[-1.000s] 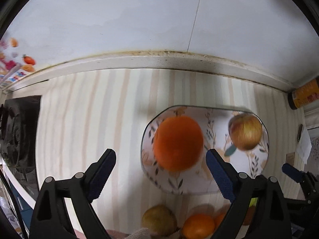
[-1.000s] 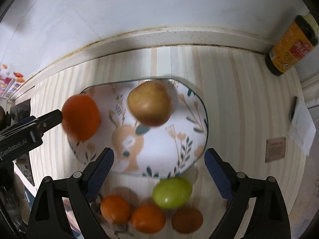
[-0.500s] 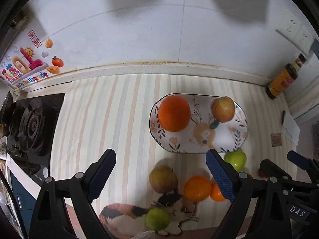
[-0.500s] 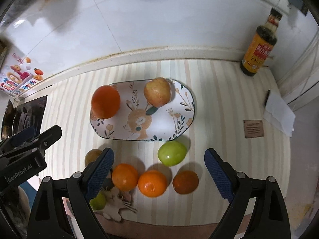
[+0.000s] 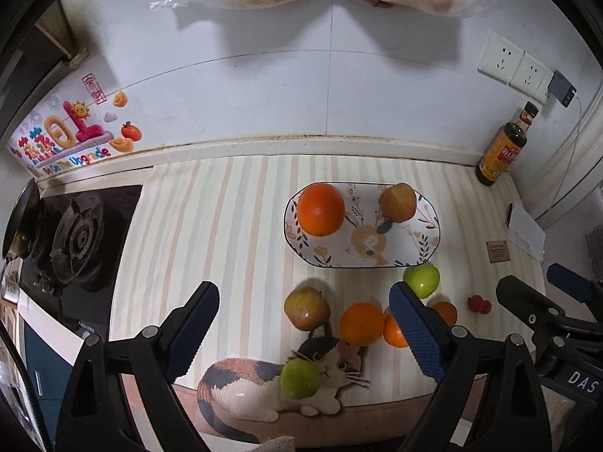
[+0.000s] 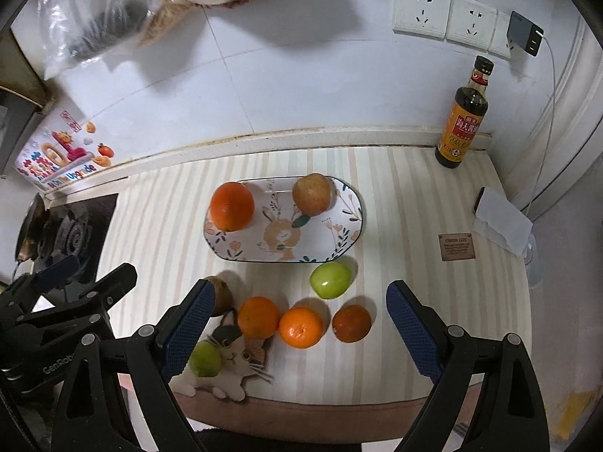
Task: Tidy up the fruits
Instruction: 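Move both tools back toward the fruit cluster, then grasp the brown pear with the left tool while the right tool grasps an orange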
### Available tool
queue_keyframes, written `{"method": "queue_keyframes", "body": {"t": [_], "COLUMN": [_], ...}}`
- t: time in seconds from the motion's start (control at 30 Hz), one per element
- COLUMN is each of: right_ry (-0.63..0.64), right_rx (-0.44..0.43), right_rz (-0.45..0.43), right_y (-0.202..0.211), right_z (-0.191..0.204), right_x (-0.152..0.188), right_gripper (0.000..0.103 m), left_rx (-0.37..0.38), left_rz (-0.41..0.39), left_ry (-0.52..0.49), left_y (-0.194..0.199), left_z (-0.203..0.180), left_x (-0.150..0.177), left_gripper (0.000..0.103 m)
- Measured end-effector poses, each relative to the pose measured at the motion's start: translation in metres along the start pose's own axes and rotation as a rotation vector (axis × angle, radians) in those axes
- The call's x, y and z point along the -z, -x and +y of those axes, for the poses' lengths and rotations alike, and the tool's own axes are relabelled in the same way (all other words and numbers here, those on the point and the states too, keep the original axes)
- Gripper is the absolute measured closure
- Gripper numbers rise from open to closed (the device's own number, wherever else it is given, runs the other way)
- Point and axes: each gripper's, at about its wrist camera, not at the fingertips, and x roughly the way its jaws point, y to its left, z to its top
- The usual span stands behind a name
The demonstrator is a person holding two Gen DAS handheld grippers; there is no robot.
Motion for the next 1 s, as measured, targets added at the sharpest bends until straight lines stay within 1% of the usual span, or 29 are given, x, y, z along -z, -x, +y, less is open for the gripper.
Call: {"method": "queue_keyframes", "body": {"t": [0.07,0.13,0.17,0.23,0.3,0.33,0.37,0.47,0.53,0.6,0.67,0.73,0.8,0.87,0.9,1.0], "right_ry": [-0.008,-0.026,-0.033,-0.041,-0.065,-0.071,-0.076,-0.109,-0.151,-0.173,-0.131,-0.065,0.005,0.073,0.137,0.288], "right_rx": [-0.016,-0.029,-0.030,-0.029,-0.048,-0.056,-0.067,-0.106,-0.161,-0.243,-0.242,-0.230,-0.225,-0.210,-0.173,-0.131], "right_rz": [0.002,0.002,-0.003,0.010,0.040,0.055,0.074,0.166,0.234,0.297,0.323,0.348,0.386,0.430,0.401,0.412], "right_y": [0.004,0.004,0.003,-0.003,-0.016,-0.024,-0.034,-0.074,-0.103,-0.134,-0.154,-0.175,-0.196,-0.213,-0.216,-0.229], "right_z": [0.000,-0.001,-0.003,-0.006,-0.013,-0.015,-0.018,-0.028,-0.035,-0.033,-0.023,-0.008,0.009,0.024,0.034,0.059], "right_x": [0.002,0.004,0.004,0.005,0.007,0.008,0.010,0.018,0.027,0.036,0.041,0.043,0.045,0.047,0.046,0.046], "right_gripper": [0.009,0.002,0.002,0.002,0.002,0.002,0.002,0.002,0.002,0.003,0.004,0.008,0.012,0.011,0.012,0.012], "left_rx": [0.014,0.039,0.042,0.036,0.041,0.024,0.014,-0.027,-0.043,-0.070,-0.109,-0.141,-0.159,-0.166,-0.166,-0.160], "left_rz": [0.009,0.022,0.030,0.043,0.051,0.064,0.071,0.133,0.188,0.227,0.259,0.295,0.317,0.345,0.354,0.377], "left_ry": [0.012,0.031,0.034,0.035,0.035,0.030,0.023,0.010,0.024,0.037,0.046,0.057,0.074,0.089,0.097,0.128], "left_y": [0.001,0.000,-0.003,-0.010,-0.019,-0.027,-0.033,-0.063,-0.087,-0.105,-0.121,-0.136,-0.146,-0.156,-0.159,-0.169], "left_z": [0.003,0.007,0.008,0.009,0.010,0.010,0.010,0.012,0.018,0.025,0.032,0.040,0.046,0.053,0.055,0.061], "left_x": [0.002,0.002,0.002,0.003,0.004,0.005,0.006,0.010,0.015,0.019,0.023,0.028,0.031,0.034,0.034,0.036], "left_gripper": [0.011,0.010,0.005,0.001,0.001,0.001,0.001,0.001,0.001,0.001,0.001,0.001,0.001,0.001,0.001,0.001]}}
